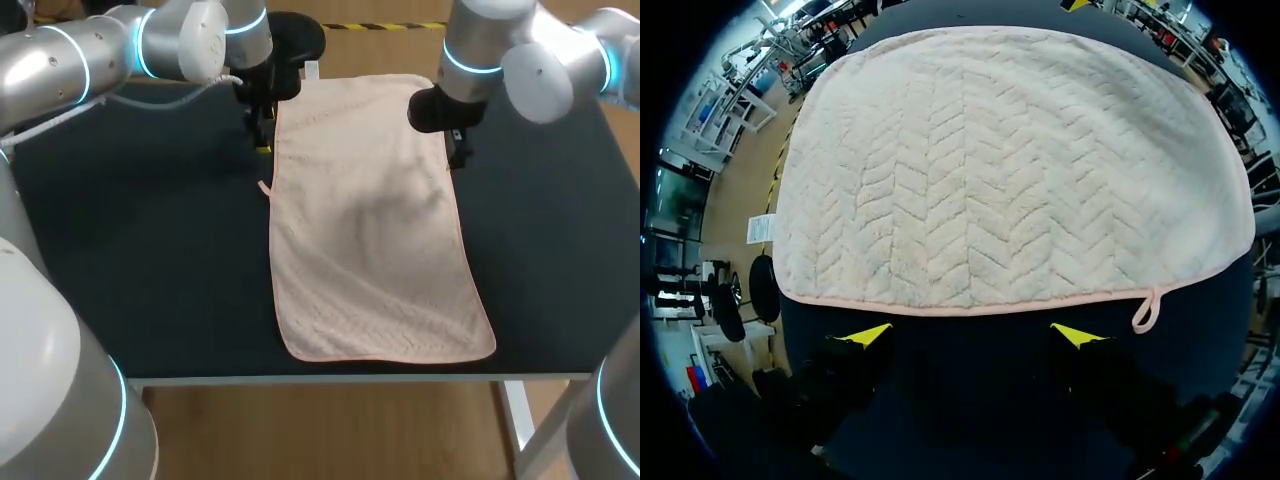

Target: Fold the towel

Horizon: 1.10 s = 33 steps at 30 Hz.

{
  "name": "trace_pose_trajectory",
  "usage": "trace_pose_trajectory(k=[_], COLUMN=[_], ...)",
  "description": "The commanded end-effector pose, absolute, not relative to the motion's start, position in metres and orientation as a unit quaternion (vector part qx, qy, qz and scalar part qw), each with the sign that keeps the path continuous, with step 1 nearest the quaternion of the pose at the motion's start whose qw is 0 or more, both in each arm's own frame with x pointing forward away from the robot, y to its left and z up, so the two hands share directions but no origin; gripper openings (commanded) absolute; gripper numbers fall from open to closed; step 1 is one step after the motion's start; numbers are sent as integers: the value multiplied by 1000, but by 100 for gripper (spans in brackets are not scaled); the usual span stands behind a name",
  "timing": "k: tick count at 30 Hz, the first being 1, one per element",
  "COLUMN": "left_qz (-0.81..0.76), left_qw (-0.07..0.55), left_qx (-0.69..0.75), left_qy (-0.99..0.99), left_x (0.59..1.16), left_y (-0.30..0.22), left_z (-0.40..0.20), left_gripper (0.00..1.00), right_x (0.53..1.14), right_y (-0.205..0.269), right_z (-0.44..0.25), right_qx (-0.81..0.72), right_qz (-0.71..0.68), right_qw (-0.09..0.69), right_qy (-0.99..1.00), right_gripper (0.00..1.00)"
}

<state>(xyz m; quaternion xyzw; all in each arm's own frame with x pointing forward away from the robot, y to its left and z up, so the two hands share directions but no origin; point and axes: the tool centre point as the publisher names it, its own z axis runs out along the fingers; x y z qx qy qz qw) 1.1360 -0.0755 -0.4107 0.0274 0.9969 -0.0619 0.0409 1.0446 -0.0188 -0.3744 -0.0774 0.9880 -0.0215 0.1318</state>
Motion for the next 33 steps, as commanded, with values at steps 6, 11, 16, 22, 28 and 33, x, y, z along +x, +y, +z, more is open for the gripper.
trace_pose_trajectory(k=[6, 11, 16, 22, 28, 33], left_qz=[-58, -58, -58, -61, -70, -71], left_qw=[32, 34, 27, 22, 22, 15], left_qx=[35, 48, 44, 20, 13, 11], left_qy=[997, 997, 997, 998, 997, 997], left_x=[1134, 1124, 1113, 1093, 1070, 1056], left_y=[-91, -107, -116, -117, -116, -117], left_z=[-414, -414, -417, -416, -417, -418], left_gripper=[100, 100, 100, 100, 100, 100], right_x=[1045, 1044, 1044, 1044, 1046, 1048], right_y=[-20, -21, -20, -17, -12, -6], right_z=[-372, -372, -375, -377, -383, -389], right_qx=[-77, -76, -74, -71, -63, -56], right_qz=[-18, -18, -19, -17, -8, -4], right_qw=[130, 131, 126, 124, 119, 112], right_qy=[988, 988, 989, 990, 991, 992], right_gripper=[100, 100, 100, 100, 100, 100])
